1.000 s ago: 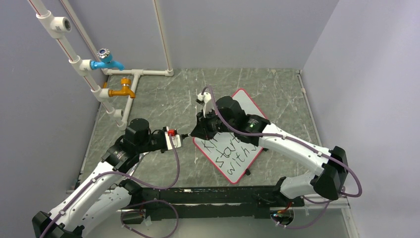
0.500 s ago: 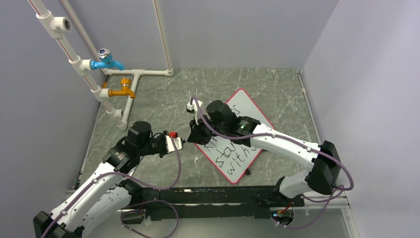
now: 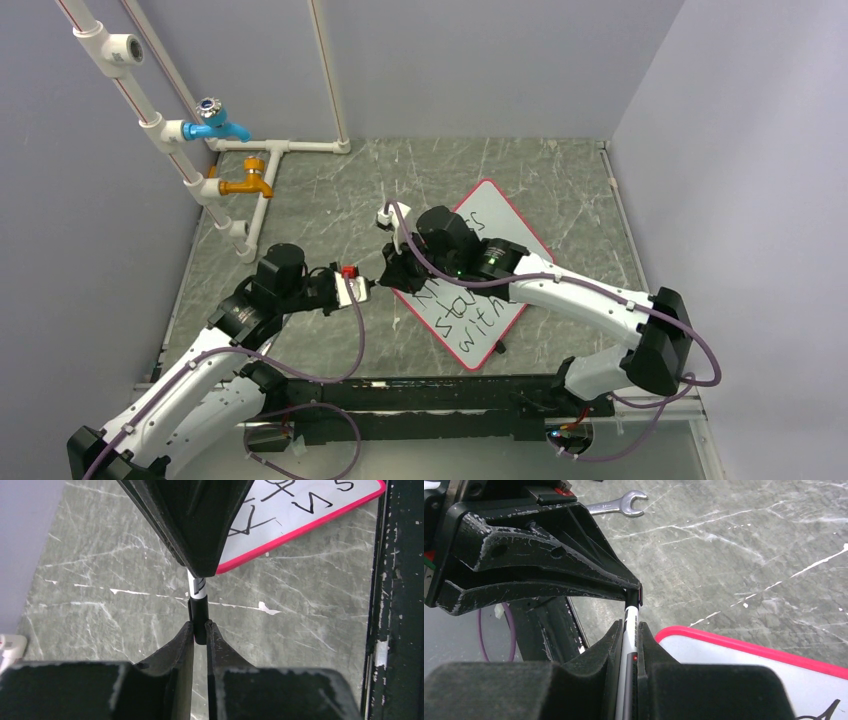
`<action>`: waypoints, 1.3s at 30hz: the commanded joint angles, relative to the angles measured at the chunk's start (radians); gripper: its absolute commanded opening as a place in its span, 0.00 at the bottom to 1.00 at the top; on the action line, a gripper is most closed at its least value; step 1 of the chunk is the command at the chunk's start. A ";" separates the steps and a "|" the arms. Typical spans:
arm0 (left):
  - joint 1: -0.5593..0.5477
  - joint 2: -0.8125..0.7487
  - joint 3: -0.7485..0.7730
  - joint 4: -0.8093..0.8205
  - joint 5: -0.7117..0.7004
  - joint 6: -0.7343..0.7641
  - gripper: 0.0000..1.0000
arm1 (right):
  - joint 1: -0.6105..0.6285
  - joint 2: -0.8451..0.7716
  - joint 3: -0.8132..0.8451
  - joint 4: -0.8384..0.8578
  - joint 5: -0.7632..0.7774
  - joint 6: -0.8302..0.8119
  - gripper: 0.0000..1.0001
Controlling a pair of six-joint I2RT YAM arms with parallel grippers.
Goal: Write a sentence on the whiteboard
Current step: Insert the pen cap into the whiteboard marker, then pass from the right arm to the left
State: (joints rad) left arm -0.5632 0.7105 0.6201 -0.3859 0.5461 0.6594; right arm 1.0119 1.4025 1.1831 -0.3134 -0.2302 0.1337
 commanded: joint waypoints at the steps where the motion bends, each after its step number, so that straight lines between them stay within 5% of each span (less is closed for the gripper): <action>1: -0.029 -0.016 0.053 0.185 0.180 0.026 0.18 | 0.019 -0.012 0.030 0.063 0.043 -0.023 0.00; 28: -0.028 0.008 0.055 0.172 0.063 -0.003 0.44 | 0.019 -0.134 0.008 0.029 0.051 -0.009 0.00; 35: -0.028 0.009 0.054 0.202 0.108 -0.033 0.38 | 0.020 -0.095 0.013 0.071 0.016 0.024 0.00; 39: -0.028 0.023 0.069 0.182 0.116 -0.029 0.15 | 0.018 -0.085 0.013 0.080 0.034 0.036 0.00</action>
State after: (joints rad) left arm -0.5880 0.7200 0.6403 -0.2268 0.6186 0.6392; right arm 1.0275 1.3094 1.1831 -0.2977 -0.1955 0.1478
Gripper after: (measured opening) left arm 0.271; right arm 0.125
